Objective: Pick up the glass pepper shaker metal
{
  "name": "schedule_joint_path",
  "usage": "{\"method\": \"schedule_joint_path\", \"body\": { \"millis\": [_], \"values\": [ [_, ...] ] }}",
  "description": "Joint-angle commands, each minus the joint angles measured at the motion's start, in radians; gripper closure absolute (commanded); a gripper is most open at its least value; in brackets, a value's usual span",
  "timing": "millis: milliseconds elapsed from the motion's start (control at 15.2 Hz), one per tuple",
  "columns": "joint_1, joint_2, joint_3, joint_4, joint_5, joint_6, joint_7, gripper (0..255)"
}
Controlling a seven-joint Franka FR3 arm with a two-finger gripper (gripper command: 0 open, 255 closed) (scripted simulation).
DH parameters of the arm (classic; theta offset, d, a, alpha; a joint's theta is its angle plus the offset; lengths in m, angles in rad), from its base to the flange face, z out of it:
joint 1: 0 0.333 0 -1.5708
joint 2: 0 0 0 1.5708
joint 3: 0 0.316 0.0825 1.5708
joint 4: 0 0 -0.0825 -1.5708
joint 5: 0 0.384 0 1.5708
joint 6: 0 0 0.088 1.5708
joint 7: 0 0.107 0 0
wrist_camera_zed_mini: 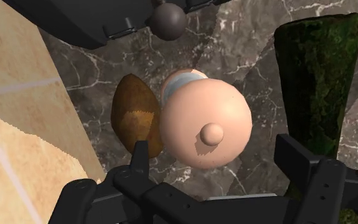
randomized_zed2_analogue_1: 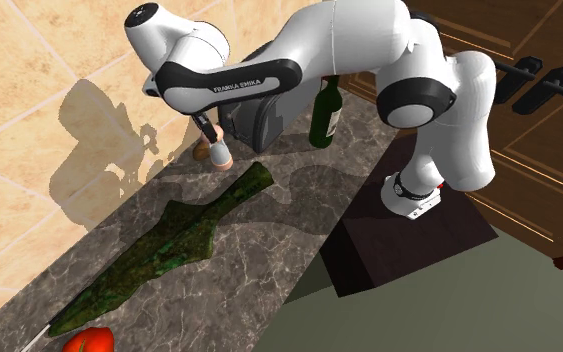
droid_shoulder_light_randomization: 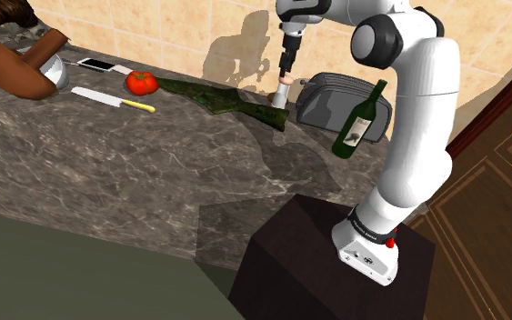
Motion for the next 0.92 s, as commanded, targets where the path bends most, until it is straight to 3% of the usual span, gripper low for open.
{"method": "schedule_joint_path", "body": {
  "millis": [0, 264, 330, 858],
  "values": [
    [0.000, 0.007, 0.002, -0.014, 0.002, 0.022, 0.000, 0],
    [0.002, 0.011, 0.003, -0.044, 0.003, 0.054, -0.001, 0],
    [0.002, 0.011, 0.003, -0.042, 0.003, 0.053, -0.001, 255],
    [0.002, 0.009, 0.002, -0.047, 0.003, 0.056, -0.001, 255]
  ]
}}
